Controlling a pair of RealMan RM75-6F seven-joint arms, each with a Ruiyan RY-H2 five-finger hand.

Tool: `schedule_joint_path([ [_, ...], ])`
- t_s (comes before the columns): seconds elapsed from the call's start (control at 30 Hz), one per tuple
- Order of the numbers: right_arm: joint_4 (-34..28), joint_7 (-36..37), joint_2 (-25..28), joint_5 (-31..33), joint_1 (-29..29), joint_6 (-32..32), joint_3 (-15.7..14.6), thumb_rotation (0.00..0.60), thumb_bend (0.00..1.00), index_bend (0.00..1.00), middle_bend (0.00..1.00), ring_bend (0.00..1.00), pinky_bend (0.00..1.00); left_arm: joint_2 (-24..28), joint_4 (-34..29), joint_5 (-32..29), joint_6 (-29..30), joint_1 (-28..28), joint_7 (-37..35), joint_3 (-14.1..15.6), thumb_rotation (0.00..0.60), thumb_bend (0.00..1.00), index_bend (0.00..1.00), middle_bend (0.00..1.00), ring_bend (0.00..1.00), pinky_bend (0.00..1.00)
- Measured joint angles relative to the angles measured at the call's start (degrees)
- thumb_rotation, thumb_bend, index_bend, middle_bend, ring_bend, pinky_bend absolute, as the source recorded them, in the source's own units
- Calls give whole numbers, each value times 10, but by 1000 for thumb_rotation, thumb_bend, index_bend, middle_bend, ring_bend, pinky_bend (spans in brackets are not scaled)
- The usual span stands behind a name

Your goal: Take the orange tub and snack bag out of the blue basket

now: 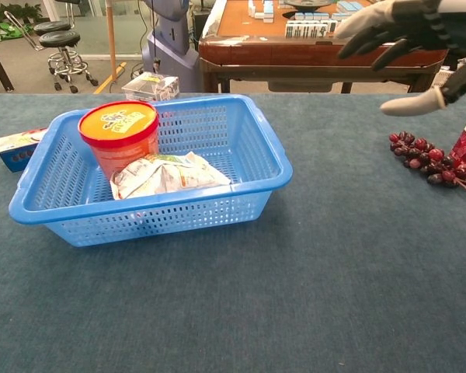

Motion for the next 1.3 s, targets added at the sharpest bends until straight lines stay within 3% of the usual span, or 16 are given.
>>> schedule_joint_path([
  [0.2, 6, 3, -35, 93, 71, -86, 32, 600, 128, 78, 126, 72, 142, 1, 2, 1, 3, 3, -3, 1, 600, 287, 0, 0, 0, 0],
  [0.47, 54, -23, -102, 192, 163, -170, 50, 600, 7, 40, 68, 6, 142, 1, 4, 2, 4, 6, -8, 2, 600, 287, 0, 0, 0, 0],
  [0.9, 178, -96, -238, 335, 271, -193, 61, 600, 0, 38, 65, 3, 142, 5, 7, 2, 11, 12, -19, 2, 600, 288, 0, 0, 0, 0],
  [1.3, 268, -98, -320, 380, 320, -207, 82, 600, 0, 38, 65, 2, 142, 8, 13, -7, 8, 14, -25, -1, 600, 288, 0, 0, 0, 0],
])
